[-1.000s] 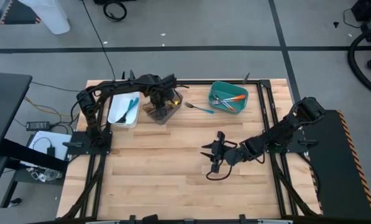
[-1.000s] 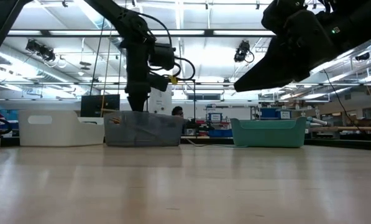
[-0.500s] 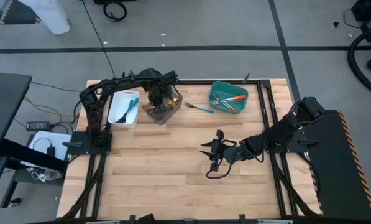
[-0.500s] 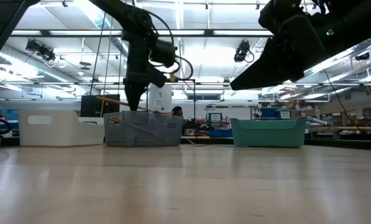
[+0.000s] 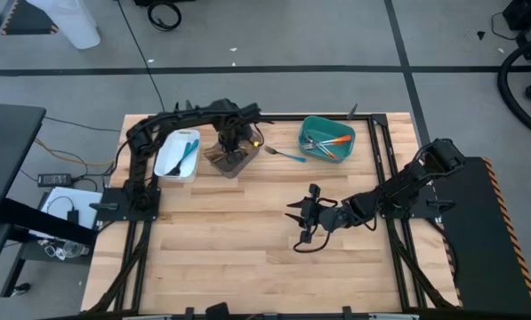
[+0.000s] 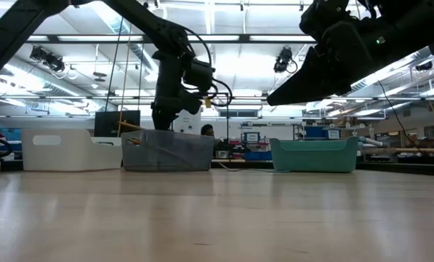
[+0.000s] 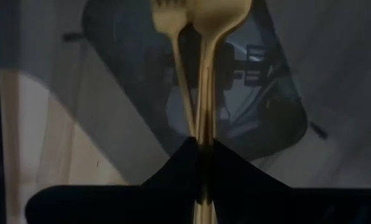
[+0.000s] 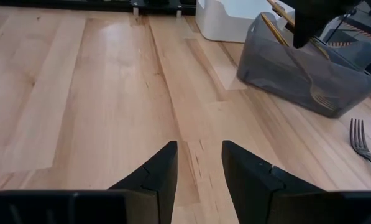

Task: Sort silverware by color (type)
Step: Put the gold fork into the black bin, then put the blue fork into the white bin

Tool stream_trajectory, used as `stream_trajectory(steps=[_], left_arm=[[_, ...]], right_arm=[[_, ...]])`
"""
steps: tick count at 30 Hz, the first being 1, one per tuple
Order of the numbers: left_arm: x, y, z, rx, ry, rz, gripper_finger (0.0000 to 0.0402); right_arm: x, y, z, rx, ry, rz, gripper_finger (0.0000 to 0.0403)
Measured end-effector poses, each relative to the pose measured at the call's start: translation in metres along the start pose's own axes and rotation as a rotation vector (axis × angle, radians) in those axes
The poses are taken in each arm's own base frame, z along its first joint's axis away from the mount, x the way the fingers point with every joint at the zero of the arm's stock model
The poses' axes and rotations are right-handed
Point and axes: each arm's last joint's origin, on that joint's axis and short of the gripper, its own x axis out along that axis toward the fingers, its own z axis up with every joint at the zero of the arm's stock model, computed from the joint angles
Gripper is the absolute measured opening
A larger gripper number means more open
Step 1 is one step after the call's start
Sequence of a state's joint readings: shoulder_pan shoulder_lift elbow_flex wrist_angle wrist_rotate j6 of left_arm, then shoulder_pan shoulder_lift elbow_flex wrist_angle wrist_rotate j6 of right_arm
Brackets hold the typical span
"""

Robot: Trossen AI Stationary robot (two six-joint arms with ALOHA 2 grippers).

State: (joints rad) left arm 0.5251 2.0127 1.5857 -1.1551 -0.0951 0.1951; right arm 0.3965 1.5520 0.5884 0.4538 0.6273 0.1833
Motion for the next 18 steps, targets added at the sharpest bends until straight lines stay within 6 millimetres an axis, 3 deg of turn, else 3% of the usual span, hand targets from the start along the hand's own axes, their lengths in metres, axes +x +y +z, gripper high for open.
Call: stream_trajectory(steps=[11,18], left_arm=[[0.0071,-0.0002,0.0048,0.018,0.001,-0.011,0.0042],[0.0019,0.0002,0.0046,0.008,-0.022,0.009,0.0115]], right_arm=[[-0.0001,0.0001,-0.0001,-0.004,0.001,0.001,0.0136],[-0.0001,0.0001,-0.0002,-0.005,0.002,0.0,0.0136]])
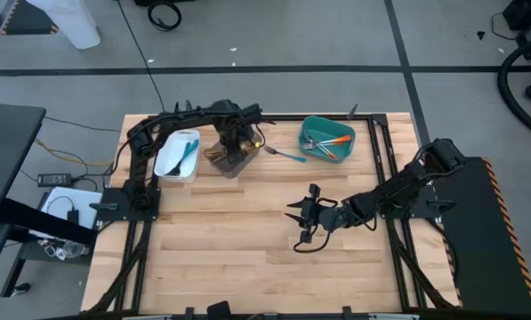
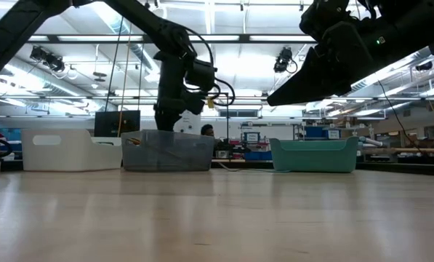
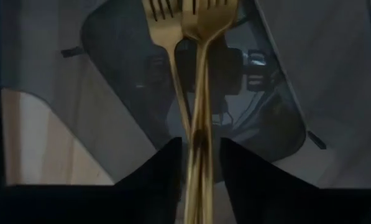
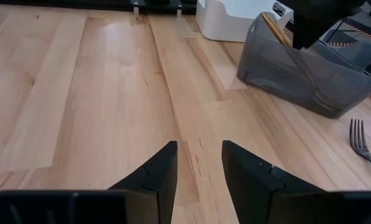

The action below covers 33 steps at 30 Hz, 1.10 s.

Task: Sort silverware by color (type)
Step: Put the blue fork into the white bin

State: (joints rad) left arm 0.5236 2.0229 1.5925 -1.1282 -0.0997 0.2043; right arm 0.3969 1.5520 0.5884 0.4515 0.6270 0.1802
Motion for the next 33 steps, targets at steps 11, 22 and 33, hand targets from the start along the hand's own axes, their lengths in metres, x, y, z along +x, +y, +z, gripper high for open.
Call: stream_trajectory(steps=[11,22,33], left_arm=[[-0.058,-0.018,0.028,0.156,-0.207,0.139,0.0152],[-0.066,-0.041,0.059,0.341,-0.519,0.189,0.0153],[-0.044,-0.043,0.07,0.331,-0.697,0.19,0.0153]], right_arm=[[0.0,-0.001,-0.002,-0.011,0.017,-0.005,0.0136],[-0.012,-0.014,-0.01,0.053,0.13,-0.169,0.0136],[-0.029,-0.03,-0.011,0.195,0.173,-0.307,0.0136]])
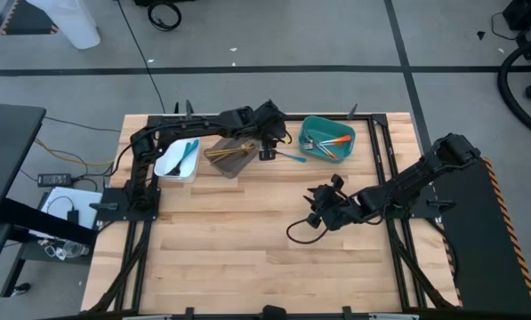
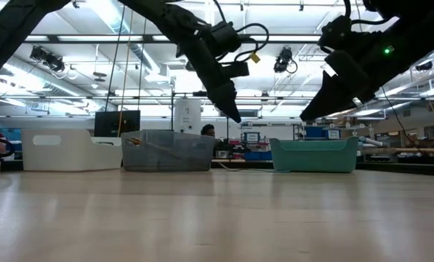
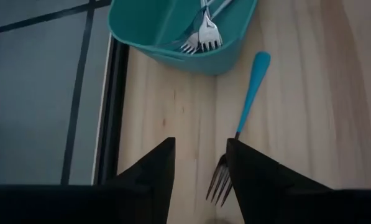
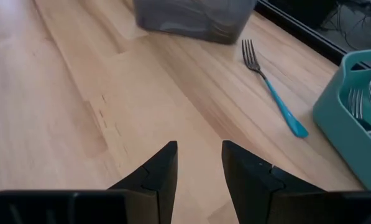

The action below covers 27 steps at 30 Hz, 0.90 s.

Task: Sort silverware by color (type)
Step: Put the blue fork into the white bin

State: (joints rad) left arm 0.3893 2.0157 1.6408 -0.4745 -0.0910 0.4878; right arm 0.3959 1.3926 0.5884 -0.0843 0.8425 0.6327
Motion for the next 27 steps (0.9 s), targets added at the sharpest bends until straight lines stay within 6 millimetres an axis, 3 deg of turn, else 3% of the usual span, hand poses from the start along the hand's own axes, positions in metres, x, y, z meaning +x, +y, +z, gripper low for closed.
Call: stream_trajectory(steps=[18,27], left_arm=[[-0.002,-0.013,-0.001,-0.07,0.048,-0.058,0.0153],[-0.014,-0.043,0.003,-0.064,0.134,-0.137,0.0153]], right_arm=[[0.0,0.0,-0.004,-0.046,0.067,0.048,0.0117],[0.008,-0.005,-0.003,-0.048,0.144,0.101,0.0118]])
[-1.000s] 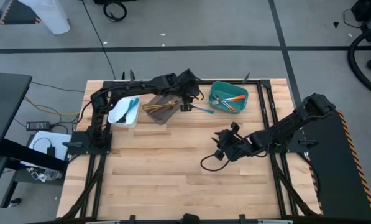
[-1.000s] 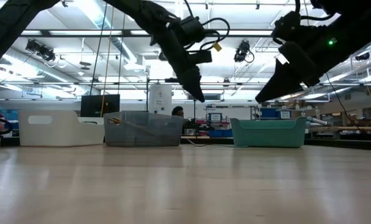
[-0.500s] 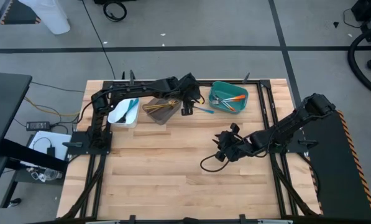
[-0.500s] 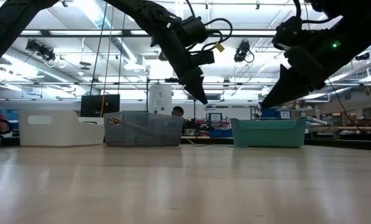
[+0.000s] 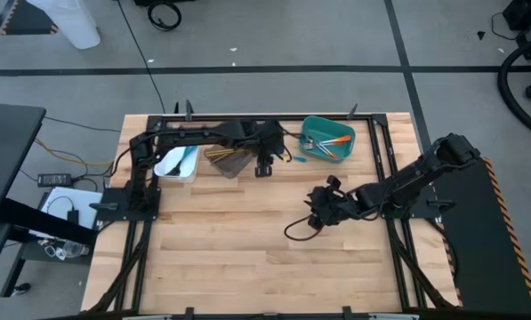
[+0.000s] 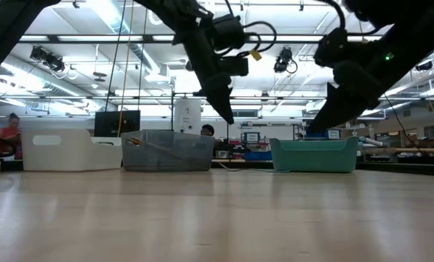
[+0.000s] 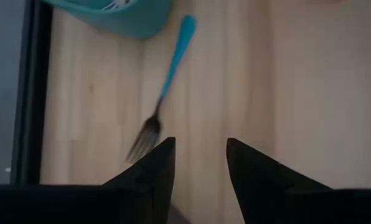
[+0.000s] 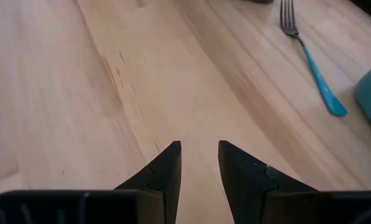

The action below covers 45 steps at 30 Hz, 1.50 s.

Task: Sort silverware by color (type)
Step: Put the blue fork into the white bin

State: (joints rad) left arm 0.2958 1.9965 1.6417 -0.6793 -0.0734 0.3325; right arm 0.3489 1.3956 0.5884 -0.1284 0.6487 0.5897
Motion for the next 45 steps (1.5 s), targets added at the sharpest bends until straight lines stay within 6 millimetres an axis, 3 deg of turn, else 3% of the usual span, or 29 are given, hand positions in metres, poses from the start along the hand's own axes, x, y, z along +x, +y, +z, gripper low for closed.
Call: stream_trajectory(steps=[17,24,38,45], left_arm=[[-0.011,-0.07,0.013,0.067,0.011,-0.06,0.0153],[0.001,-0.095,-0.009,0.056,-0.007,-0.062,0.0153],[-0.01,-0.128,-0.048,-0.027,-0.105,-0.033,0.0153],[-0.014,-0.143,-0.061,-0.083,-0.176,-0.045,0.0153]], right_arm=[[-0.004,-0.014,0.004,-0.108,0.099,0.062,0.0119],[-0.005,-0.015,0.006,-0.146,0.075,0.057,0.0119],[0.007,-0.022,0.031,-0.193,-0.07,0.096,0.0119],[0.024,-0.033,0.044,-0.175,-0.121,0.132,0.0119]])
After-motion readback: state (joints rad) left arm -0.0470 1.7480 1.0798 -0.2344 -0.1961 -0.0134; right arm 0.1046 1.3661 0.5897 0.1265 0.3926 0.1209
